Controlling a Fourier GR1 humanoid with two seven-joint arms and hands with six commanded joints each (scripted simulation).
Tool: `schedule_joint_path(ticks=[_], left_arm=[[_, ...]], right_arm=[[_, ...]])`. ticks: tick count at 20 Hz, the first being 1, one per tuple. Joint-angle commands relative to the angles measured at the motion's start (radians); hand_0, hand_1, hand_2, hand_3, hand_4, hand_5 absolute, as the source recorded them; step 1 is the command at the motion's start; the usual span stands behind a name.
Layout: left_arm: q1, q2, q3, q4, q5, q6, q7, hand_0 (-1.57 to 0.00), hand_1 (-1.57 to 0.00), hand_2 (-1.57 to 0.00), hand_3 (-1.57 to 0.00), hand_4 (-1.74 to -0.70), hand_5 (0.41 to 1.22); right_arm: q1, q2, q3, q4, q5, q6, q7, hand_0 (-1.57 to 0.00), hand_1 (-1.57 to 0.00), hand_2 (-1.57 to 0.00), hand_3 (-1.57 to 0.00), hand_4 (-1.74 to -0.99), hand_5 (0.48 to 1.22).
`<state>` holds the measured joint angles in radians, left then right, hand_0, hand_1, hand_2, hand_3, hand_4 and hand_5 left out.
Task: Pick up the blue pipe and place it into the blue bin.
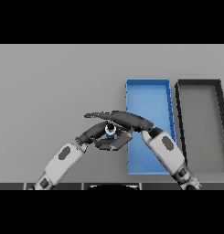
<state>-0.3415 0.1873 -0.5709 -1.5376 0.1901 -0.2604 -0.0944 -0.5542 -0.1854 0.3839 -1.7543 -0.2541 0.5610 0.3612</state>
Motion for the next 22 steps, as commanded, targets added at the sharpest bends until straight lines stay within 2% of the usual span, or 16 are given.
schedule_joint_path(ticks=[1,2,3,4,5,7,9,11,13,15,16,17,18,20,22], left_arm=[[-0.021,0.01,-0.014,0.01,-0.052,0.023,0.054,-1.24,-1.12,-1.09,-0.92,-1.61,1.221],[-0.02,0.031,-0.028,0.003,-0.094,0.033,0.058,-0.99,-0.9,-0.87,-0.74,-1.59,1.221],[-0.023,0.024,-0.026,-0.003,-0.103,0.046,0.045,-0.88,-0.83,-0.8,-0.67,-1.61,1.221],[-0.009,0.028,-0.029,-0.008,-0.107,0.045,0.025,-0.89,-0.87,-0.85,-0.66,-1.64,1.221],[0.007,0.019,-0.023,-0.02,-0.084,0.047,0.013,-1.03,-1.01,-0.99,-0.62,-1.66,1.192],[0.022,-0.006,-0.008,-0.02,-0.035,0.049,0.014,-1.22,-1.21,-1.2,-0.52,-1.69,1.203],[0.033,-0.013,-0.002,-0.011,-0.008,0.037,-0.009,-1.35,-1.34,-1.33,-0.53,-1.71,1.209],[0.025,-0.01,-0.011,-0.009,-0.023,0.044,-0.002,-1.43,-1.42,-1.42,-0.59,-1.72,1.214],[0.007,0.0,-0.014,-0.009,-0.03,0.046,-0.01,-1.48,-1.45,-1.47,-0.55,-1.73,1.216],[-0.002,0.011,-0.018,-0.003,-0.024,0.05,0.001,-1.51,-1.42,-1.51,-0.51,-1.73,1.218],[-0.006,0.016,-0.025,-0.003,-0.032,0.053,-0.012,-1.5,-1.36,-1.52,-0.51,-1.73,1.219],[-0.017,0.013,-0.03,0.004,-0.036,0.057,-0.016,-1.43,-1.22,-1.35,-0.53,-1.64,1.219],[-0.015,0.024,-0.038,-0.004,-0.041,0.052,-0.02,-1.41,-1.19,-1.24,-0.52,-1.54,1.219],[-0.017,0.038,-0.045,-0.005,-0.049,0.026,-0.006,-0.98,-0.8,-0.82,-0.33,-1.34,1.22],[-0.027,0.051,-0.035,-0.001,-0.057,-0.028,0.002,-0.63,-0.51,-0.52,-0.21,-1.18,1.213]], right_arm=[[-0.017,0.007,0.003,0.015,-0.002,0.011,0.011,-0.28,-0.31,-0.33,-0.23,-1.352,0.528],[-0.018,0.011,0.007,0.015,-0.012,0.022,0.009,-0.48,-0.5,-0.5,-0.37,-1.39,0.538],[-0.04,0.022,0.013,0.022,-0.015,0.025,0.016,-0.7,-0.71,-0.71,-0.56,-1.453,0.551],[-0.026,0.023,0.021,0.02,-0.026,0.035,0.016,-0.87,-0.89,-0.89,-0.7,-1.503,0.573],[-0.029,0.037,0.02,0.028,-0.053,0.028,0.038,-1.01,-1.02,-1.02,-0.83,-1.541,0.604],[-0.02,0.044,0.015,0.016,-0.087,0.011,0.057,-1.21,-1.22,-1.22,-1.1,-1.492,0.706],[-0.011,0.054,0.007,0.019,-0.063,0.005,0.022,-1.34,-1.35,-1.35,-1.27,-1.464,0.891],[-0.009,0.062,0.012,0.019,-0.003,0.007,-0.011,-1.42,-1.43,-1.43,-1.38,-1.456,1.01],[0.001,0.071,0.017,0.001,0.037,0.021,-0.056,-1.48,-1.48,-1.48,-1.45,-1.465,1.086],[0.015,0.092,0.012,0.006,0.052,0.024,-0.061,-1.51,-1.51,-1.51,-1.49,-1.471,1.135],[0.023,0.096,0.01,-0.001,0.028,0.038,-0.05,-1.52,-1.52,-1.52,-1.51,-1.473,1.152],[0.026,0.095,-0.003,-0.004,0.016,0.048,-0.056,-1.53,-1.53,-1.53,-1.52,-1.474,1.166],[0.022,0.101,-0.005,-0.008,0.012,0.052,-0.038,-1.54,-1.54,-1.54,-1.53,-1.477,1.177],[0.026,0.12,-0.006,-0.01,0.039,0.058,-0.027,-1.55,-1.55,-1.55,-1.54,-1.48,1.193],[0.043,0.128,-0.011,-0.027,0.044,0.067,-0.034,-1.56,-1.56,-1.56,-1.55,-1.481,1.203]])
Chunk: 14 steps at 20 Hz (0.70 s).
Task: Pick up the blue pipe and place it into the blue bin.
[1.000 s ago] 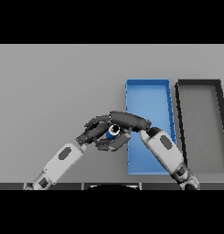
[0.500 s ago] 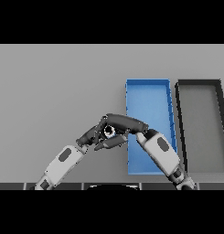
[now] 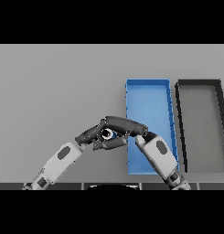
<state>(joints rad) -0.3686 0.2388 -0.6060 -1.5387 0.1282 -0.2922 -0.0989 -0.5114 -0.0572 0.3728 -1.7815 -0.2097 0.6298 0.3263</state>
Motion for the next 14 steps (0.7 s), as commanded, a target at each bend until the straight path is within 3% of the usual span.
schedule_joint_path(ticks=[1,4,7,8,11,14], left_arm=[[0.007,0.008,0.001,-0.008,-0.009,-0.009,0.011,-0.5,-0.41,-0.42,-0.17,-1.11,1.184],[0.014,0.008,0.007,-0.009,-0.061,-0.002,0.001,-0.26,-0.21,-0.21,-0.09,-0.95,0.964],[0.007,-0.005,0.012,0.008,-0.073,0.03,0.047,-0.13,-0.11,-0.11,-0.04,-0.85,0.794],[-0.001,-0.001,0.019,0.014,-0.073,0.028,0.047,-0.1,-0.09,-0.09,-0.03,-0.84,0.754],[0.022,-0.005,0.015,0.02,-0.07,0.033,0.026,-0.05,-0.04,-0.04,-0.02,-0.83,0.659],[0.018,-0.017,0.041,0.018,-0.02,0.045,0.125,-0.03,-0.02,-0.02,-0.01,-0.87,0.616]], right_arm=[[-0.005,0.007,-0.003,0.0,-0.001,-0.002,0.014,-1.56,-1.56,-1.56,-1.56,-1.482,1.206],[0.013,0.02,-0.011,-0.018,-0.013,0.01,0.026,-1.57,-1.57,-1.57,-1.56,-1.484,1.214],[0.007,0.049,-0.02,-0.005,0.005,0.008,0.037,-1.57,-1.57,-1.57,-1.57,-1.484,1.217],[0.018,0.048,-0.025,-0.015,0.014,0.009,0.016,-1.57,-1.57,-1.57,-1.57,-1.485,1.218],[0.013,0.056,-0.039,-0.012,0.022,0.01,0.03,-1.57,-1.57,-1.57,-1.57,-1.485,1.219],[0.001,0.073,-0.058,-0.003,0.025,0.01,0.023,-1.57,-1.57,-1.57,-1.57,-1.49,1.22]])
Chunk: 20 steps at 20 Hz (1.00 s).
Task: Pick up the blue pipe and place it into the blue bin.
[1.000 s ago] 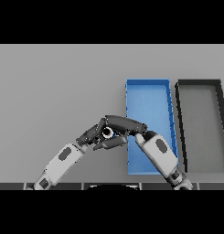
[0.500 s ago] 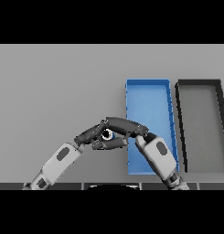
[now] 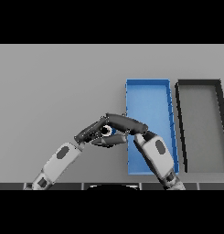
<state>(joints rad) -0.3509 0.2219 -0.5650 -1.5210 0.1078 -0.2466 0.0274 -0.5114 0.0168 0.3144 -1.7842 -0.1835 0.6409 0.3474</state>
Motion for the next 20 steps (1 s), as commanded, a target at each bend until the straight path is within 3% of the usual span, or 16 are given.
schedule_joint_path(ticks=[1,4,7,11,13,15,17,20], left_arm=[[0.009,-0.001,-0.005,-0.003,0.0,0.004,0.012,-0.02,-0.02,-0.02,-0.01,-0.87,0.612],[0.024,0.014,-0.013,-0.013,-0.014,0.006,0.012,-0.01,-0.01,-0.01,0.0,-0.88,0.572],[0.028,0.013,-0.017,-0.016,-0.019,0.009,0.017,0.0,0.0,0.0,0.0,-0.87,0.535],[0.038,0.013,-0.028,-0.018,-0.02,0.002,0.028,0.0,0.0,0.0,0.0,-0.87,0.509],[0.034,0.012,-0.025,-0.02,-0.025,0.009,0.026,0.0,0.0,0.0,0.0,-0.86,0.498],[0.031,0.02,-0.019,-0.017,-0.016,-0.001,0.02,0.0,0.0,0.0,0.0,-0.87,0.486],[0.034,0.023,-0.022,-0.024,-0.017,-0.004,0.015,0.0,0.0,0.0,0.0,-0.87,0.484],[0.035,0.021,-0.023,-0.042,-0.015,0.006,0.047,0.0,0.0,0.0,0.0,-0.86,0.484]], right_arm=[[0.002,0.007,-0.001,-0.001,-0.001,-0.001,0.011,-1.57,-1.57,-1.57,-1.57,-1.491,1.22],[0.0,0.043,-0.033,-0.009,-0.195,-0.031,0.133,-1.57,-1.57,-1.57,-1.57,-1.492,1.221],[-0.038,0.04,-0.067,-0.045,-0.372,-0.106,0.254,-1.57,-1.57,-1.57,-1.57,-1.494,1.221],[-0.203,-0.068,-0.076,-0.018,-0.492,-0.262,0.26,-1.57,-1.57,-1.57,-1.57,-1.492,1.221],[-0.292,-0.097,-0.119,-0.027,-0.528,-0.291,0.252,-1.57,-1.57,-1.57,-1.57,-1.494,1.221],[-0.392,-0.133,-0.169,0.01,-0.525,-0.278,0.218,-1.57,-1.57,-1.57,-1.57,-1.495,1.221],[-0.476,-0.164,-0.236,0.081,-0.517,-0.316,0.202,-1.57,-1.57,-1.57,-1.57,-1.496,1.221],[-0.533,-0.209,-0.31,0.199,-0.434,-0.336,0.15,-1.57,-1.57,-1.57,-1.57,-1.498,1.221]])
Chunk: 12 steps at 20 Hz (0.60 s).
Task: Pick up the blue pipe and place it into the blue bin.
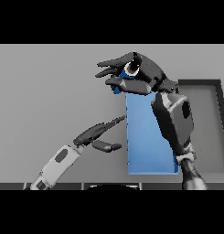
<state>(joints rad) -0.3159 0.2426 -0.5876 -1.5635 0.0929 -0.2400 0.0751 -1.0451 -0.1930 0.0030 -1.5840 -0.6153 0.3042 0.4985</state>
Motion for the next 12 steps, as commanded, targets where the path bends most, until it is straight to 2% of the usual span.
schedule_joint_path(ticks=[1,3,8,10,12], left_arm=[[0.003,0.007,-0.001,-0.003,-0.005,0.001,0.01,0.0,0.0,0.0,0.0,-0.85,0.484],[0.008,0.018,0.002,-0.016,-0.007,0.004,0.006,0.0,0.0,0.0,0.0,-0.84,0.477],[0.016,0.036,0.015,-0.024,-0.011,0.013,0.002,0.0,0.0,0.0,0.0,-0.83,0.463],[0.016,0.044,0.015,-0.019,-0.014,0.006,-0.006,0.0,0.0,0.0,0.0,-0.82,0.462],[0.011,0.04,0.018,-0.025,-0.01,0.012,0.004,0.0,0.0,0.0,0.0,-0.83,0.463]], right_arm=[[-0.004,-0.01,-0.009,0.027,0.031,-0.002,-0.007,-1.57,-1.57,-1.57,-1.57,-1.498,1.221],[-0.008,-0.052,-0.055,0.102,0.087,-0.009,-0.007,-1.57,-1.57,-1.57,-1.57,-1.498,1.221],[0.097,-0.099,-0.148,0.226,0.147,-0.028,0.024,-1.57,-1.57,-1.57,-1.57,-1.499,1.221],[0.151,-0.097,-0.166,0.257,0.181,-0.035,0.03,-1.57,-1.57,-1.57,-1.57,-1.499,1.221],[0.234,-0.097,-0.174,0.236,0.193,-0.037,0.068,-1.57,-1.57,-1.57,-1.57,-1.499,1.221]])
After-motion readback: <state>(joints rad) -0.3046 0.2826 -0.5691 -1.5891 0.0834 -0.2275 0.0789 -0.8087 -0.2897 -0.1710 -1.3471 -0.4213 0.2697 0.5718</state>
